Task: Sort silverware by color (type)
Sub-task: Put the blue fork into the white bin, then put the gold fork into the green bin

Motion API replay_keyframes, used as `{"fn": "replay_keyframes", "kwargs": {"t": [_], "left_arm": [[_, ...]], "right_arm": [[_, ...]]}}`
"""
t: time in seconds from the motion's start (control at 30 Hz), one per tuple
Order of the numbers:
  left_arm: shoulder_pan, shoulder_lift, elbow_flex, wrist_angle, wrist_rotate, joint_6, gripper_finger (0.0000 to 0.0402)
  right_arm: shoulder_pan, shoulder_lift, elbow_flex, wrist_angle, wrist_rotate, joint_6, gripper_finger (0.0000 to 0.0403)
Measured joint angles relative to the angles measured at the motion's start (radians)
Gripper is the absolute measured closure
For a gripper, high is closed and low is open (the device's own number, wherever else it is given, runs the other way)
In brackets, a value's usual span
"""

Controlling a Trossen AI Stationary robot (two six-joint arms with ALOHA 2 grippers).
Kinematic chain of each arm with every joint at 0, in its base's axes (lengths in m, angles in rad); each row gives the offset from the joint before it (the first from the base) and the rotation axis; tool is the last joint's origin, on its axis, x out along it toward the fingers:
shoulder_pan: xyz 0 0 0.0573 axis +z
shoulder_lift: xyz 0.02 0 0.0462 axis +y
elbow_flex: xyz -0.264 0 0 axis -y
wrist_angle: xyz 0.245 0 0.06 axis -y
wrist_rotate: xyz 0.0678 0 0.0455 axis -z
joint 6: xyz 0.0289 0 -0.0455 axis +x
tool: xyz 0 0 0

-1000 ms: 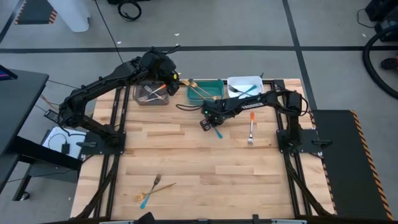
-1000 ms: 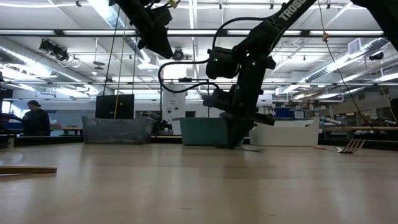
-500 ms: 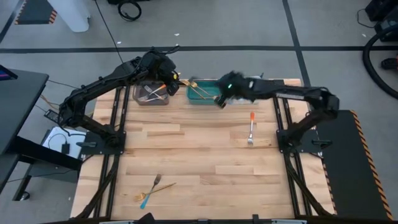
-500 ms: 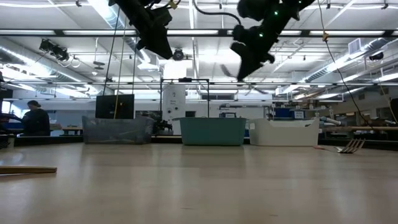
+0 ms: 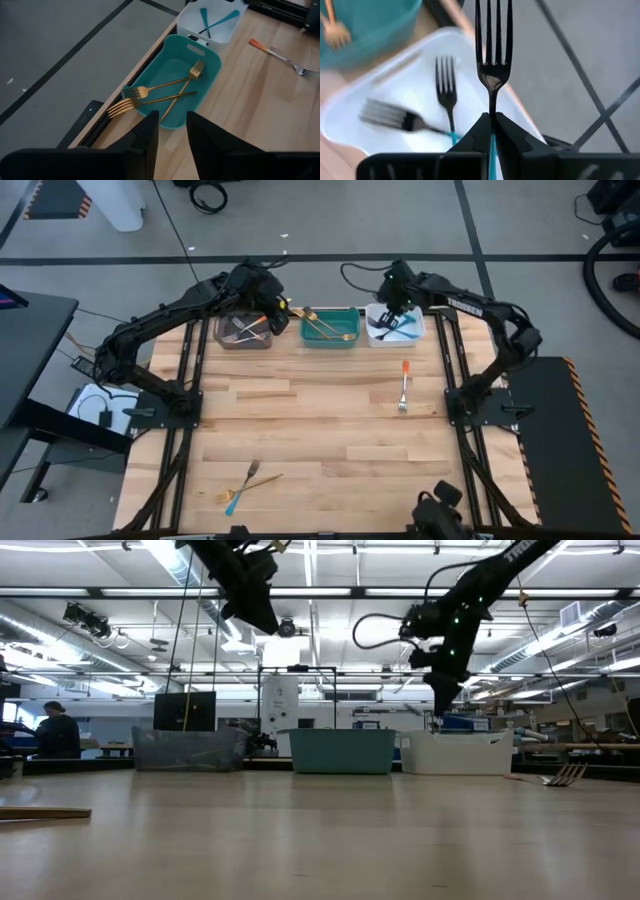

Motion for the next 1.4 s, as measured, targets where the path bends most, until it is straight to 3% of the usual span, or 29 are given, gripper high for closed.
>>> {"fn": "replay_keyframes", "kwargs": {"t": [0.13,0.4,0.7,1.13,1.23,1.4], "left_arm": [[-0.017,0.000,0.000,0.000,0.000,0.001,0.0292],[-0.022,0.000,0.000,-0.035,-0.006,-0.003,0.0292],[-0.087,0.002,-0.001,-0.384,-0.009,-0.262,0.0292],[-0.517,0.004,-0.186,-0.470,0.027,-0.823,0.0292],[-0.648,0.004,-0.218,-0.453,0.090,-0.899,0.0292],[-0.887,0.004,-0.258,-0.344,0.084,-0.943,0.0292]], "right_arm": [[-0.015,0.057,0.001,-0.002,0.032,-0.094,0.0366],[-0.022,0.118,0.001,-0.061,0.033,-0.107,0.0340],[-0.022,0.012,0.001,-0.052,0.126,-0.113,0.0338],[-0.022,-0.160,0.001,0.001,0.116,-0.036,0.0339],[-0.022,-0.178,0.001,0.001,0.116,-0.028,0.0339],[-0.020,-0.191,0.002,-0.015,0.115,0.064,0.0339]]}}
